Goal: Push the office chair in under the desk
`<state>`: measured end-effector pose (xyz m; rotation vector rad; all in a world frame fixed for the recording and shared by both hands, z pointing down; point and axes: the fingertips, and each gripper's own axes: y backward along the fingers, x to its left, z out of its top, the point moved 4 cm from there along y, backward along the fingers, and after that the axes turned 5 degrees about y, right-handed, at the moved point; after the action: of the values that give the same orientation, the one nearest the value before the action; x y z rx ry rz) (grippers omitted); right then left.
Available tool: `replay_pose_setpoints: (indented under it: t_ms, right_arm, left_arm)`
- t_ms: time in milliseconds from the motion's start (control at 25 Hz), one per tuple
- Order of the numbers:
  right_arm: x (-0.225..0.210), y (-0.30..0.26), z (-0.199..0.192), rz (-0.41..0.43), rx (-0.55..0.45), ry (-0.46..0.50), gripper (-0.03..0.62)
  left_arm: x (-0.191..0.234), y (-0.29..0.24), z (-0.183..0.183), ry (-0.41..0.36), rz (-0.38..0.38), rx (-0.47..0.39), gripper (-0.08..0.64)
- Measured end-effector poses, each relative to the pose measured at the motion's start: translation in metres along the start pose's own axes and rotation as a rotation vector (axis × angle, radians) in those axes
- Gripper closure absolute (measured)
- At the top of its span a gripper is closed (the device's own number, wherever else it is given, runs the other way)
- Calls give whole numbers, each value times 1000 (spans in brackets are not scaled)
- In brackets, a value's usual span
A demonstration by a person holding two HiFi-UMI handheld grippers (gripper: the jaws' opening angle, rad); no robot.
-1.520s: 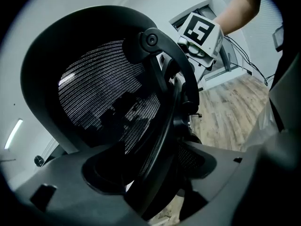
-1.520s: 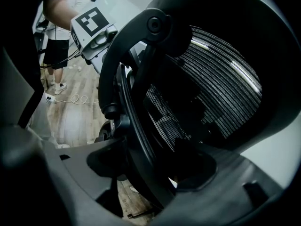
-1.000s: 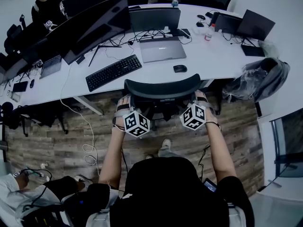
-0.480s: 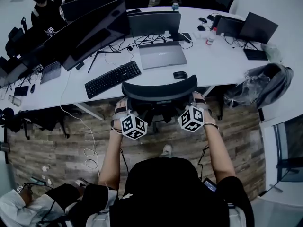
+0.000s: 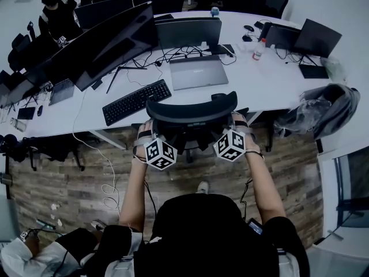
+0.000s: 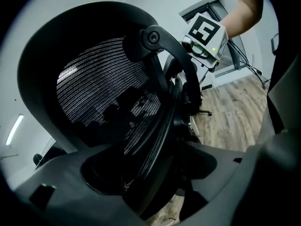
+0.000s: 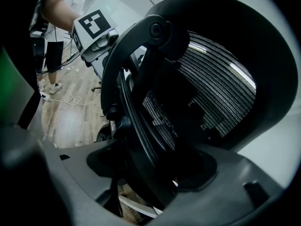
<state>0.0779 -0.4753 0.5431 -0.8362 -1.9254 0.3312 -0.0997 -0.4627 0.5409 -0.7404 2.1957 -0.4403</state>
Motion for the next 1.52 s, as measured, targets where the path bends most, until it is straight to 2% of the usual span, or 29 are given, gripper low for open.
replay_pose_setpoints:
  t_ms: [840,1280,1520]
  right_arm:
    - [-10,-16,8,-10,-106,4,279]
    - [-9,-16,7,-20,-112,7,279]
    - [-8,-14,9,-13,-84,-16,279]
  left_arm:
    - [22,-16,-7,9,-9,31,190]
    - [19,-16,-6,0,20,41,189]
    - [17,-14,-5,0,29,87,187]
